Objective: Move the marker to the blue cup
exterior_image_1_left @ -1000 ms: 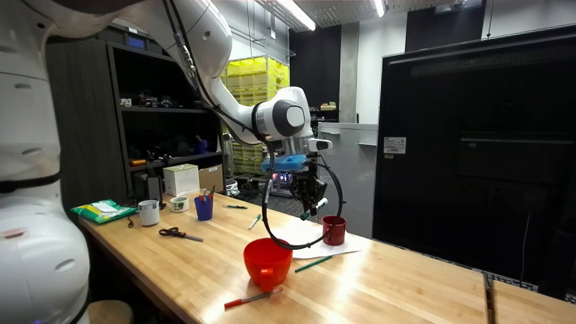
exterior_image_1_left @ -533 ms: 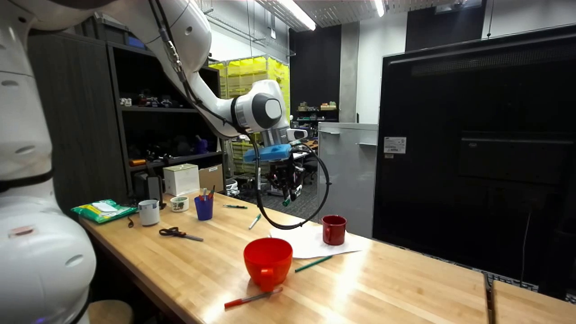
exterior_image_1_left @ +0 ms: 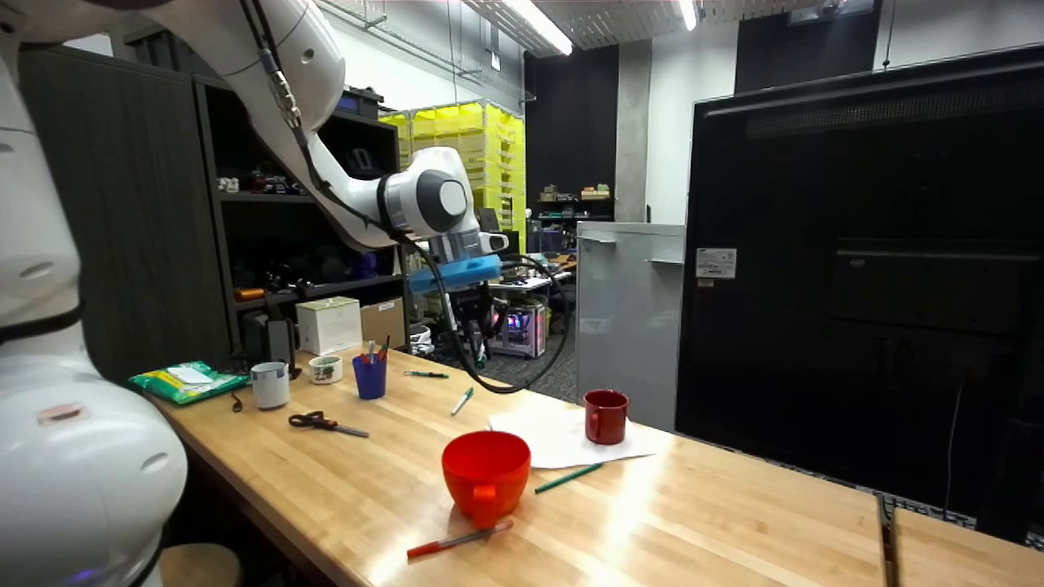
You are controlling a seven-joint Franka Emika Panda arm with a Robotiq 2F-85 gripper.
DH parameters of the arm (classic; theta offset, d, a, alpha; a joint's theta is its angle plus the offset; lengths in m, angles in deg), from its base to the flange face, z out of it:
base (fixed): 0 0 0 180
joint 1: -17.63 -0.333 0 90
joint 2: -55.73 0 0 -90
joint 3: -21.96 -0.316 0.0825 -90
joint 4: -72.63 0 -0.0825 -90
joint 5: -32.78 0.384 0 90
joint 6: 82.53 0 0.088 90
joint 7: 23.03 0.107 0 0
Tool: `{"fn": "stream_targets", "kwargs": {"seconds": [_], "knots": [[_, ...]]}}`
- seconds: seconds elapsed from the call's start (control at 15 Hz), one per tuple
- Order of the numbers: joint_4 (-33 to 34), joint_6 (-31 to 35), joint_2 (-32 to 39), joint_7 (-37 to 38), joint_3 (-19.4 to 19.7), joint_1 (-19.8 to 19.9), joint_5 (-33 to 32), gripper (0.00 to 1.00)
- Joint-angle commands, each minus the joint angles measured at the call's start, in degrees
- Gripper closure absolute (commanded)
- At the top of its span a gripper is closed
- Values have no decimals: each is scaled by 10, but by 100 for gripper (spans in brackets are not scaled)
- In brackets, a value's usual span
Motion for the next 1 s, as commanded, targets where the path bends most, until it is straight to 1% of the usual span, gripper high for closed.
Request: {"fn": "stream_targets", "kwargs": {"seconds": [0.0, 0.27, 0.33, 0.53, 0.93], "knots": [[-31, -17, -37, -92, -8, -19, 11, 95], [-46, -18, -48, -160, -12, -35, 4, 95], [-27, -13, -22, -127, -11, -29, 1, 80], [-32, -13, -28, -146, -12, -33, 1, 80], [-32, -13, -28, -151, -12, -34, 1, 80]]}}
